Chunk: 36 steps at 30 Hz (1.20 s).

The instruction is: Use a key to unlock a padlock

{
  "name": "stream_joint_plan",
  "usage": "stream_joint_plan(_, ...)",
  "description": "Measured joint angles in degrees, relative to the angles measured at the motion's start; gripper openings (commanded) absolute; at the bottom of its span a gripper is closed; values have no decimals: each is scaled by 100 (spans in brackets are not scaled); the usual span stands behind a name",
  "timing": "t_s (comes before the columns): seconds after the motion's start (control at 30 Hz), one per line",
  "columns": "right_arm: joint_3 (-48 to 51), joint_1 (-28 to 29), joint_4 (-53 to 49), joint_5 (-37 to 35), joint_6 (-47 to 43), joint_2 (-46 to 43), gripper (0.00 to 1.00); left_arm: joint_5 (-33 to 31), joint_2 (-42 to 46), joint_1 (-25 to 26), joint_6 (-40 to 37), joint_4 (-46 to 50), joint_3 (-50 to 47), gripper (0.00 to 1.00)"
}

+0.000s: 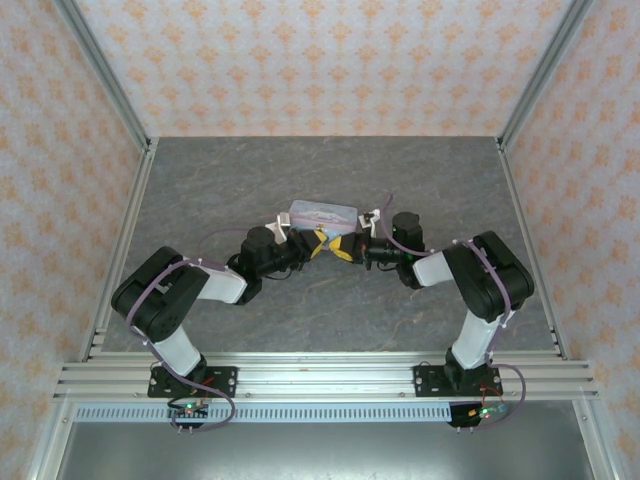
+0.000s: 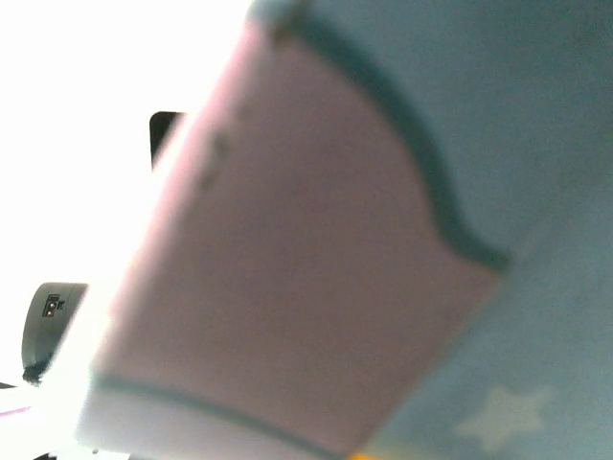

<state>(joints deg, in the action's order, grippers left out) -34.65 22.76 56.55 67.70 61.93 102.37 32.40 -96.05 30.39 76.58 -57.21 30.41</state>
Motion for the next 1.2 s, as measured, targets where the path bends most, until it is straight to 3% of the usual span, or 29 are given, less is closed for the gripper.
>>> stream_joint_plan(0.27, -260, -258, -221, 625, -166, 101, 0, -2, 2, 57, -26, -120, 31, 0)
stream_joint_plan(0.67, -332, -219, -310, 673, -199, 129, 0, -140, 33, 129, -57, -76, 28, 0)
stream_joint_plan(1.2, -1364, -179, -1117, 887, -529, 686, 0, -894, 17, 122, 37, -133, 28, 0)
